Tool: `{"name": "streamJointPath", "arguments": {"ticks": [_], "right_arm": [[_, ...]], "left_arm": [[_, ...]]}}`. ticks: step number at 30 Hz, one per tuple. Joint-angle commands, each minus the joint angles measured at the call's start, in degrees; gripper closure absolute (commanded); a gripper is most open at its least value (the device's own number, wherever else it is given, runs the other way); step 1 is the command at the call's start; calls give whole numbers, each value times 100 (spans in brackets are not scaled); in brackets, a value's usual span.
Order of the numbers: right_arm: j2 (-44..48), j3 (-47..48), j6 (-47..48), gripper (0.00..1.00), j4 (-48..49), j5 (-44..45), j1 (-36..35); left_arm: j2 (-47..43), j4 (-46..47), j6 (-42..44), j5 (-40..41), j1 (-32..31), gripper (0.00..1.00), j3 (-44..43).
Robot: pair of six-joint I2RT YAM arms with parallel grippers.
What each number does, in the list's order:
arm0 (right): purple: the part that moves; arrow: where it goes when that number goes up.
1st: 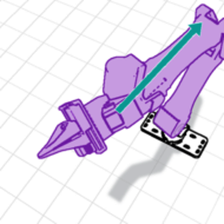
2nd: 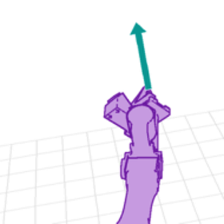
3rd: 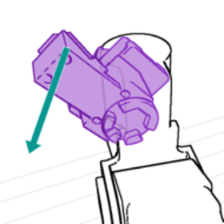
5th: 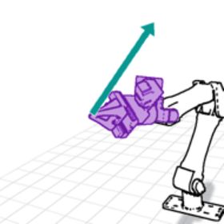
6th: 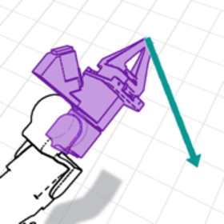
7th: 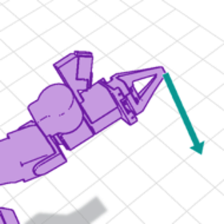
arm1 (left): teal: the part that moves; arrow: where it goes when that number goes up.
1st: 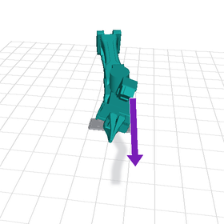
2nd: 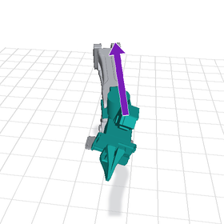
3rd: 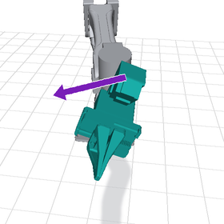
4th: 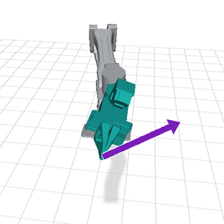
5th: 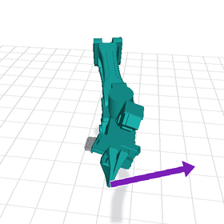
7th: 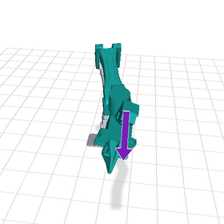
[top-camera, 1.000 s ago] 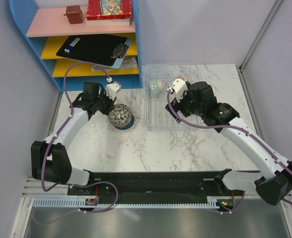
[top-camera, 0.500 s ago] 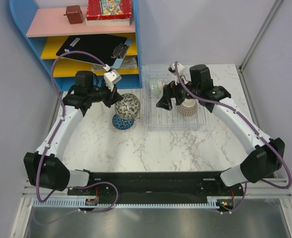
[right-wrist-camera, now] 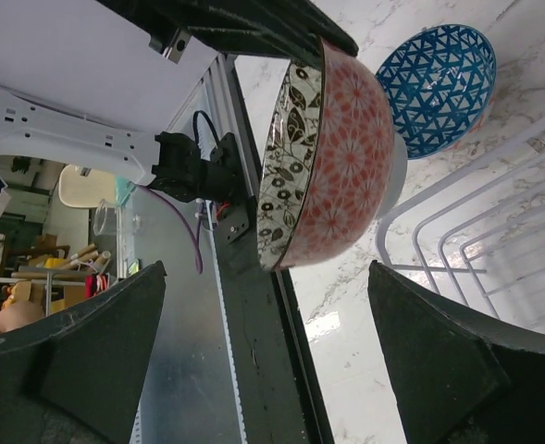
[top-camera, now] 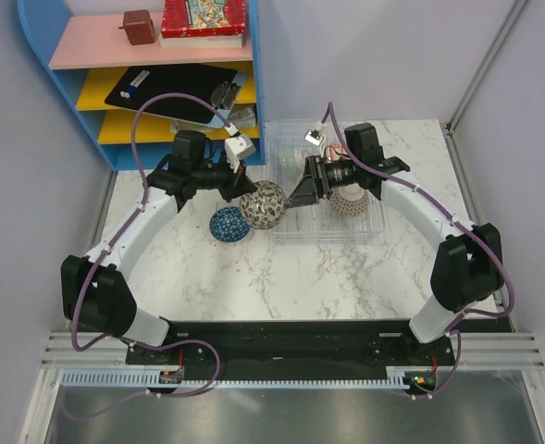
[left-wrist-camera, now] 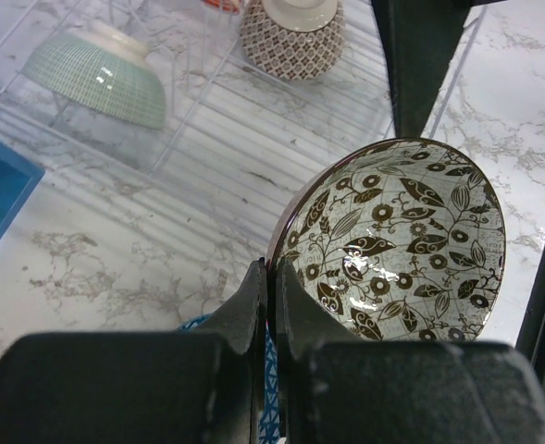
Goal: Load the bowls into the dish rack
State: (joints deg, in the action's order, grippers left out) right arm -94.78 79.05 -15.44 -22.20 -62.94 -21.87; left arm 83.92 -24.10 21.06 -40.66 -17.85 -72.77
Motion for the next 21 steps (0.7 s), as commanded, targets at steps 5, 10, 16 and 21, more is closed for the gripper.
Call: {"name": "streamJointPath", "arguments": {"ticks": [5,10,16,21], "right_arm": [[-242,-135,-100,2,479,-360,-2],[-357,-161,-73,2,488,-430,-2],[-418,-135,-108,2,488,-877,-2],[-445,-135,-134,5,506,-1220,-2]], "left_arm": [[-112,503,-287,-249,-500,98,-404],[-174,520,-295,-214,-641,98,-483],[-165,529,-287,-188,-711,98,-484],[-174,555,-278,-143,-729,98,-466]]}}
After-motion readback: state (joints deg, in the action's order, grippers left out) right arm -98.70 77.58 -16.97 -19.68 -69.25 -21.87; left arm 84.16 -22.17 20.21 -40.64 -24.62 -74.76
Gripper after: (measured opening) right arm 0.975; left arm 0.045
